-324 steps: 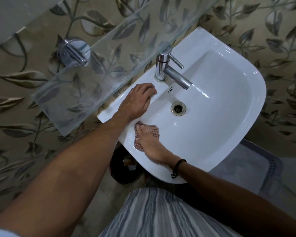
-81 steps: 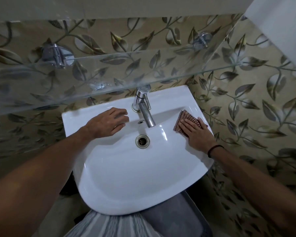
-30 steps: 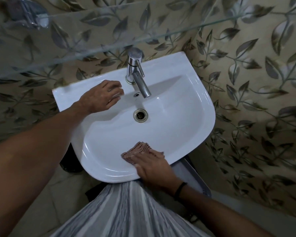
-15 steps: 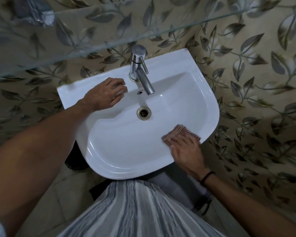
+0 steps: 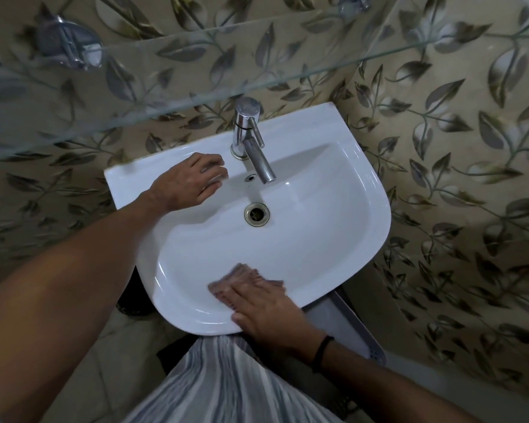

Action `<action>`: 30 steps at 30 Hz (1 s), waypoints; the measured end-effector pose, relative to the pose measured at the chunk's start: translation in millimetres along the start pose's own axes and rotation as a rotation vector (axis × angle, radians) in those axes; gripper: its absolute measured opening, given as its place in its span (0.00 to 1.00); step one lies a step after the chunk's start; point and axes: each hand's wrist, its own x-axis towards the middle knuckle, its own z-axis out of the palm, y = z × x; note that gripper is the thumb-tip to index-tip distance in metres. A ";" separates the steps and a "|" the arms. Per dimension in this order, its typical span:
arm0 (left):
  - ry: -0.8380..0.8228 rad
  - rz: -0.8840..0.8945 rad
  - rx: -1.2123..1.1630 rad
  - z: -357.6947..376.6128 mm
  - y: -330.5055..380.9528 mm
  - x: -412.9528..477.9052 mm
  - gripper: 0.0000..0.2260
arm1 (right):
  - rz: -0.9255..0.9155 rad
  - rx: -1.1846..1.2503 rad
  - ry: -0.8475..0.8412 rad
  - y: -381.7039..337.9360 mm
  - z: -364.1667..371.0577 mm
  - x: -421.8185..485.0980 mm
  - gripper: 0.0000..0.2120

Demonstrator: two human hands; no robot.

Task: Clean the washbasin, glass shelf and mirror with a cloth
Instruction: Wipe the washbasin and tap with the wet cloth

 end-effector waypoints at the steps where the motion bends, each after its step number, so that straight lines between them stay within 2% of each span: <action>1: -0.001 -0.001 -0.001 0.5 -0.4 0.0 0.10 | 0.014 -0.038 0.005 16.4 -8.1 -12.0 0.22; 7: 0.004 -0.006 -0.019 2.1 -1.3 -1.9 0.11 | 0.225 -0.237 -0.091 130.6 -59.9 -69.2 0.24; 11: 0.020 0.007 -0.008 1.5 -1.0 -0.4 0.12 | 0.403 -0.307 -0.087 193.8 -88.5 -67.4 0.27; 14: 0.021 0.011 -0.010 2.0 -1.5 -0.9 0.11 | 0.435 -0.363 -0.128 224.7 -100.5 -53.1 0.29; 17: 0.019 0.011 -0.016 3.0 -3.0 -2.1 0.11 | 0.410 -0.458 -0.159 248.8 -112.3 -38.6 0.28; 22: 0.032 0.010 -0.014 2.7 -2.3 -2.0 0.10 | 0.391 -0.577 -0.115 267.5 -125.6 -14.2 0.28; 26: 0.034 0.000 -0.031 2.5 -2.0 -2.5 0.10 | 0.534 -0.520 -0.059 251.7 -117.6 -16.0 0.29; 30: 0.041 0.003 -0.034 2.7 -2.8 -2.6 0.09 | 0.688 -0.429 0.013 205.8 -91.3 -45.8 0.31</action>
